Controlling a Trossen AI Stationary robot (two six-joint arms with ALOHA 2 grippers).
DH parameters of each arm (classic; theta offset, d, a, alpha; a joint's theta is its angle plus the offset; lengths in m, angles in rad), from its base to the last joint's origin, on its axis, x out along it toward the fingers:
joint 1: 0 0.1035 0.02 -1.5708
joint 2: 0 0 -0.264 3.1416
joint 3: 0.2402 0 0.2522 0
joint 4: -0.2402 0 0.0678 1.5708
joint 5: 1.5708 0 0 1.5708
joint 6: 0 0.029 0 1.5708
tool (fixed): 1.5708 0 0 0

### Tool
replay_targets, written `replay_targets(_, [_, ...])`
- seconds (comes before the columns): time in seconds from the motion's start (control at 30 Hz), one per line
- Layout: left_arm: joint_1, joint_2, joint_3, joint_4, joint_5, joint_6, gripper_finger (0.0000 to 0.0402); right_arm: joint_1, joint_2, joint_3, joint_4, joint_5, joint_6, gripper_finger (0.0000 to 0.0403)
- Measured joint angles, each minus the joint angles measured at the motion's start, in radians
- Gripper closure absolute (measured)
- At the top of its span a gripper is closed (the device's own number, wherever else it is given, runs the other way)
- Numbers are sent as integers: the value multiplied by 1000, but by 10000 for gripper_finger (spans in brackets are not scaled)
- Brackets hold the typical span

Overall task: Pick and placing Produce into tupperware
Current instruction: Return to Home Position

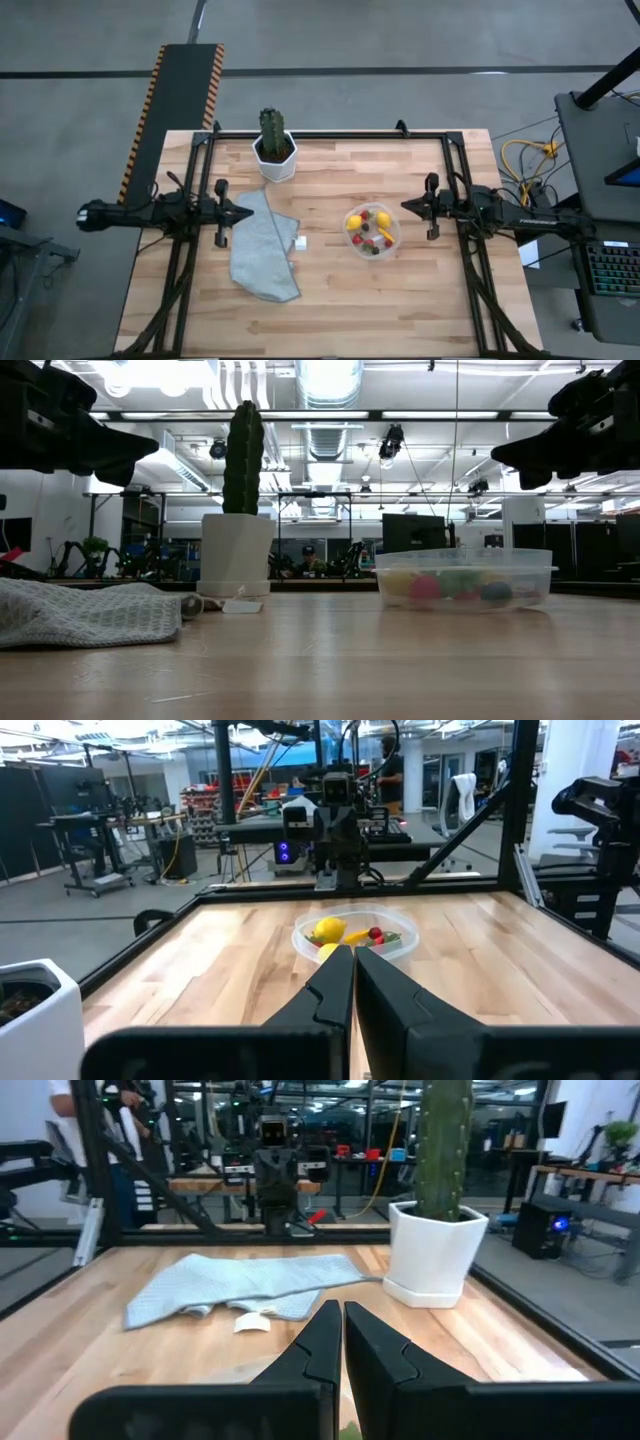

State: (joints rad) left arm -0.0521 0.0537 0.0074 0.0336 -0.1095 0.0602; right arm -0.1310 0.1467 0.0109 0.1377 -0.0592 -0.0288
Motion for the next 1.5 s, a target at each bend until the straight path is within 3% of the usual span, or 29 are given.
replay_targets(1.5, [-1,5,0,10,-1,25,402,0,0,0,-21,-26,77,394])
